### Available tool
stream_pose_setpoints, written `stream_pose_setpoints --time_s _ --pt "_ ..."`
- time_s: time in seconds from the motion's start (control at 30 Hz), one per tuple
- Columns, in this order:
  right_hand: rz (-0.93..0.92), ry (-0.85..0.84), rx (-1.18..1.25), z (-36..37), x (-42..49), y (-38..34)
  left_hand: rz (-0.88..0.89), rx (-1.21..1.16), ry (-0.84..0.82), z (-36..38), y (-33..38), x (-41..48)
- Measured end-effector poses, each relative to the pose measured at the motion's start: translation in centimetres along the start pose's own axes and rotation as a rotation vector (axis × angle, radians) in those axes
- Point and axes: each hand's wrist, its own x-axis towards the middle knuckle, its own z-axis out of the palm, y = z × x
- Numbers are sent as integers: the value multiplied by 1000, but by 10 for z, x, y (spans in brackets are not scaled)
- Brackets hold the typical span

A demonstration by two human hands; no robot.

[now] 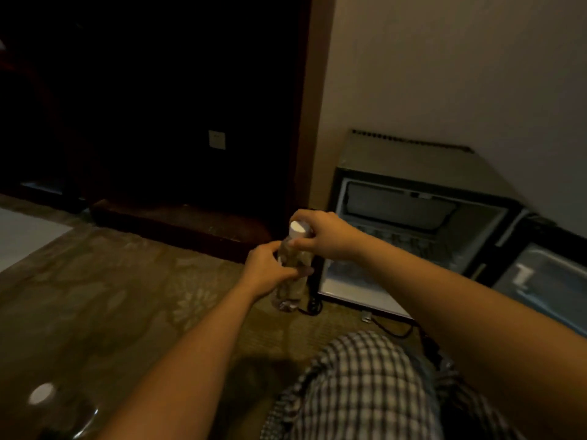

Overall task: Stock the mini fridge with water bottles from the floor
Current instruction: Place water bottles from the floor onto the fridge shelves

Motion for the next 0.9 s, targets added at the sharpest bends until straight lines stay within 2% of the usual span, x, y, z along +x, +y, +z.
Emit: stream_pose_setpoints --time_s 0.23,0.47,0.63,0.9 --pt "150 310 97 -61 -46 53 94 -26 -28 67 73 39" --pt "246 495 154 -94 -106 119 137 77 -276 129 139 58" --pt "353 515 211 -92 -135 162 137 81 -377 177 148 60" --pt "517 464 314 -68 -151 215 73 63 -444 243 122 78"
